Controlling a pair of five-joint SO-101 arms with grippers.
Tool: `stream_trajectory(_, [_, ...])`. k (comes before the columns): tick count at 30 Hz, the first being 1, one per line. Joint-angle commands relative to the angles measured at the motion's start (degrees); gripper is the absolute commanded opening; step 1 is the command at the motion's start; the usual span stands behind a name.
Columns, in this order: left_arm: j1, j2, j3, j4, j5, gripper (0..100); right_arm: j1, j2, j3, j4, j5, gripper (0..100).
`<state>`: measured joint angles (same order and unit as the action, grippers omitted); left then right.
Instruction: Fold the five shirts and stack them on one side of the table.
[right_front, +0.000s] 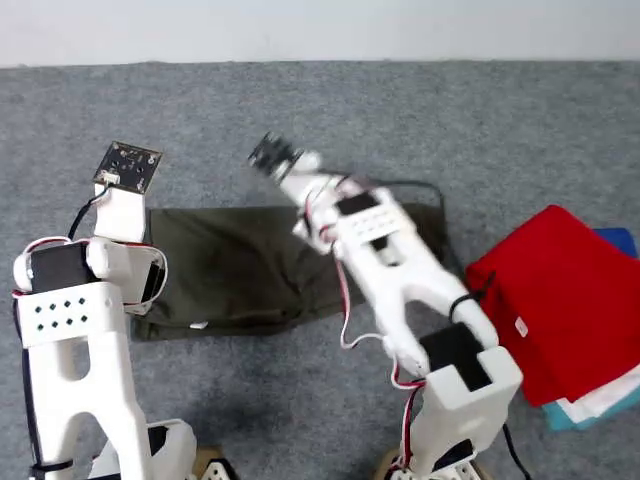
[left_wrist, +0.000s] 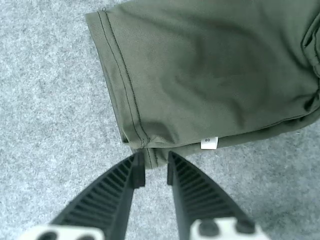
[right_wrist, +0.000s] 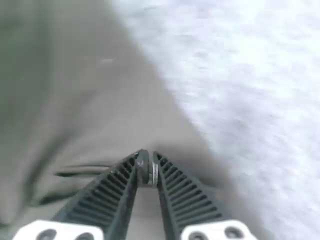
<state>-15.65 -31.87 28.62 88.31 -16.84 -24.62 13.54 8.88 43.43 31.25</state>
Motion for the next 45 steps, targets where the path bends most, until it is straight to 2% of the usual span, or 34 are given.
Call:
stream_trajectory(1, [0.1,-1.4,-0.2,-0.5,0.2,9,3.4,-0.7,-9.0,10.3,-0.5,2.0])
stream_trajectory(7, [0.1,-1.4,-0.2,-0.5,0.2,8,6.2,-0.1,-8.6,20.6,-0.4,2.0])
stream_trajectory(19, [0.1,-1.4,-0.2,-0.5,0.2,8,12.9,-0.1,11.0,9.3,-0.3,2.0])
stream_trajectory(25, [0.1,-1.2,-0.2,-0.5,0.4,9,13.2,-0.7,16.6,8.7,1.1,1.9])
stream_trajectory(29, [0.0,-1.3,-0.4,-0.8,0.5,9,12.9,-2.8,15.4,9.8,1.9,1.9])
stream_trajectory(32, [-0.4,-1.1,-1.2,-0.9,1.6,9,11.8,-9.0,12.5,15.4,0.8,1.9])
stream_trajectory(36, [-1.6,-0.9,-4.9,-3.1,7.6,9,9.7,-19.6,7.6,27.1,0.8,2.8])
stream_trajectory(39, [-3.7,1.0,-5.3,-6.8,10.5,10,9.4,-25.8,5.8,34.0,0.4,12.5])
stream_trajectory(41, [-5.4,6.4,-5.7,-7.4,12.8,14,9.8,-29.5,5.7,36.4,-3.3,18.8])
stream_trajectory(45, [-8.1,21.5,-9.8,-6.0,15.0,15,10.0,-34.6,5.9,38.0,-6.3,19.4])
